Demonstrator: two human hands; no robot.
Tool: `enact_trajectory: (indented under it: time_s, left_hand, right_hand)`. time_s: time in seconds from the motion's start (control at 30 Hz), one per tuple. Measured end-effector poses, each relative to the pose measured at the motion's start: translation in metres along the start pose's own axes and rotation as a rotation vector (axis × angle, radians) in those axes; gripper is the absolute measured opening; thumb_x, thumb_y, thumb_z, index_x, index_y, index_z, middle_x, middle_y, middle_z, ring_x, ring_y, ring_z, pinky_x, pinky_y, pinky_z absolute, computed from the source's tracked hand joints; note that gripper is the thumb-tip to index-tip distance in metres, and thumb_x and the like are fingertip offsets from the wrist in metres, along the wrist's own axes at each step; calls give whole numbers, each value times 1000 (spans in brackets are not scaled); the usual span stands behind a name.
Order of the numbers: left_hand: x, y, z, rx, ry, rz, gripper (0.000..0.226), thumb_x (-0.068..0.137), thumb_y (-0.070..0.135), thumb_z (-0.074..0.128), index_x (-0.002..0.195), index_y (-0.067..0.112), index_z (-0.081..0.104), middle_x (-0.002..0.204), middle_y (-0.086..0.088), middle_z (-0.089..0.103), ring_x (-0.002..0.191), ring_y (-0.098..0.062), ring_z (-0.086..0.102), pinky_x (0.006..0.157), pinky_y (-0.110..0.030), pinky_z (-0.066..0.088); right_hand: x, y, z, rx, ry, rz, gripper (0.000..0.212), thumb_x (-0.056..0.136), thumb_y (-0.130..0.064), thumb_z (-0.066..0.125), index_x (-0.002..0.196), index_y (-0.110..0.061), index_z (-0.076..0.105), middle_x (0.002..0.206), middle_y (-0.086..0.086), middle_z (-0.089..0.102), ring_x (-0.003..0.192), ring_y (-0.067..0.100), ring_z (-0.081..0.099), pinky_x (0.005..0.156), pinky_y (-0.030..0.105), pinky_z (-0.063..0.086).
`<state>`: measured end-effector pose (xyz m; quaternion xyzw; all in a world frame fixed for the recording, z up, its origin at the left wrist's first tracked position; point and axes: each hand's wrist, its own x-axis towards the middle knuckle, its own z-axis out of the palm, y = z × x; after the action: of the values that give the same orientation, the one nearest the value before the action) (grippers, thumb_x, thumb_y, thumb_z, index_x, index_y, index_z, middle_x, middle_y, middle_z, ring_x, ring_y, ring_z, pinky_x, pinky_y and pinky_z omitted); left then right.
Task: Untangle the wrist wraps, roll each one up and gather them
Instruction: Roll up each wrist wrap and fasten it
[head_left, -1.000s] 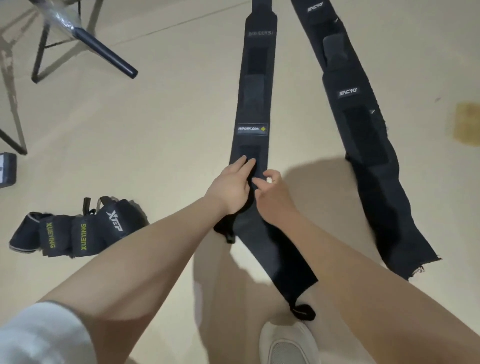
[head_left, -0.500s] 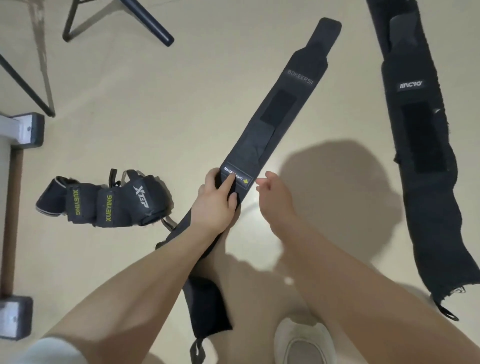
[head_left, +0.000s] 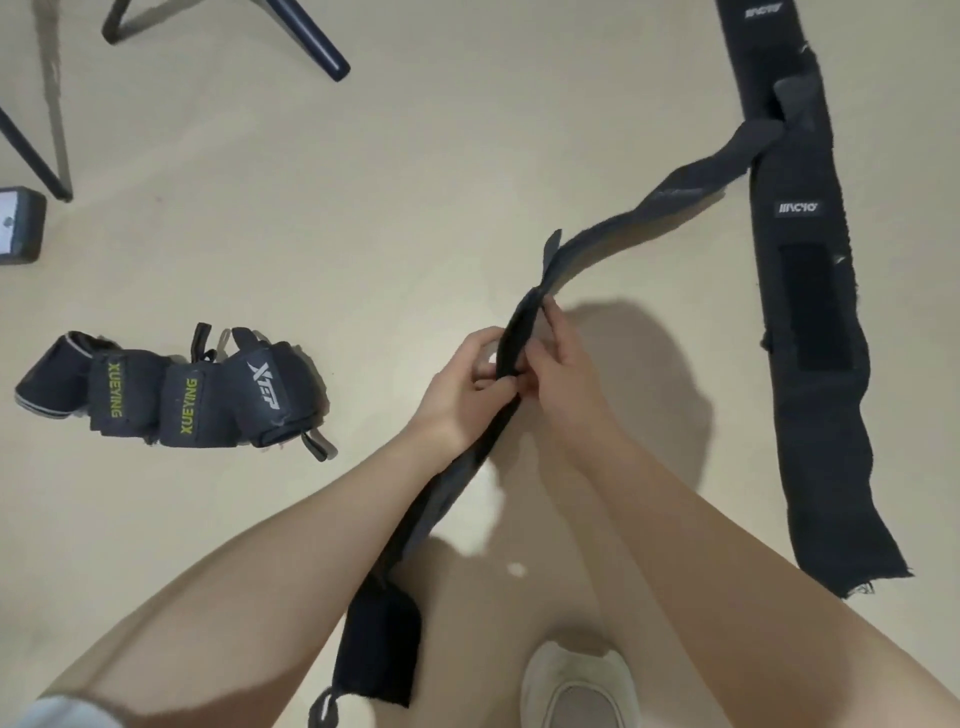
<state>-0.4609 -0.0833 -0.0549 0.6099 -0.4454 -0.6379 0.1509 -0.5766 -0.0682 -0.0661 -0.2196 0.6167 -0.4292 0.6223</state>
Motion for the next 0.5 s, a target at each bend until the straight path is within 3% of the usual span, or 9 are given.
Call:
enact_trajectory:
  time_s: [0.1, 0.17, 0.27, 0.37, 0.43, 0.5]
  left_hand:
    - [-7, 8, -3, -187, -88, -66, 30, 97, 3, 45, 118, 20, 58, 101, -7, 70, 89, -17, 69, 73, -25, 57]
    - [-6, 5, -11, -221, -104, -130, 29, 97, 4, 44, 118, 17, 60, 104, -8, 70, 94, -21, 68, 80, -31, 57]
    - [-3, -9, -26, -220, -116, -200, 31, 98, 2, 41, 120, 13, 59, 110, -11, 69, 100, -26, 66, 88, -38, 54]
    - [1, -27, -41, -83, 65, -154, 31, 98, 4, 39, 119, 19, 56, 110, -5, 68, 101, -24, 65, 93, -44, 51]
    - [6, -35, -51, -16, 215, -125, 29, 97, 7, 41, 106, 30, 55, 109, 2, 67, 101, -20, 64, 94, -46, 50]
    - [13, -36, -60, 2, 278, -92, 29, 96, 7, 42, 101, 34, 52, 110, 3, 65, 102, -18, 63, 95, -44, 49]
  right_hand:
    - [2, -10, -4, -430, 28, -66, 49, 100, -22, 36, 146, -37, 28, 83, -6, 56, 79, 9, 54, 84, 27, 43]
    - [7, -12, -3, -832, -5, -115, 47, 100, -27, 36, 146, -32, 30, 110, 0, 57, 101, 14, 54, 91, 27, 40]
    - [16, -6, 3, -1276, -43, -177, 46, 99, -36, 37, 144, -33, 34, 148, 4, 28, 133, 24, 31, 107, 35, 29]
    - [22, 0, 8, -1324, -164, -166, 48, 99, -37, 37, 146, -36, 27, 159, -4, 2, 145, 23, 4, 114, 41, 12]
    - [23, 5, 10, -1368, -162, -212, 51, 98, -34, 39, 148, -30, 25, 160, -3, 2, 145, 22, 4, 115, 40, 10]
    - [20, 12, 15, -1396, -158, -316, 48, 97, -31, 43, 144, -23, 34, 159, 0, 10, 143, 24, 14, 113, 39, 15]
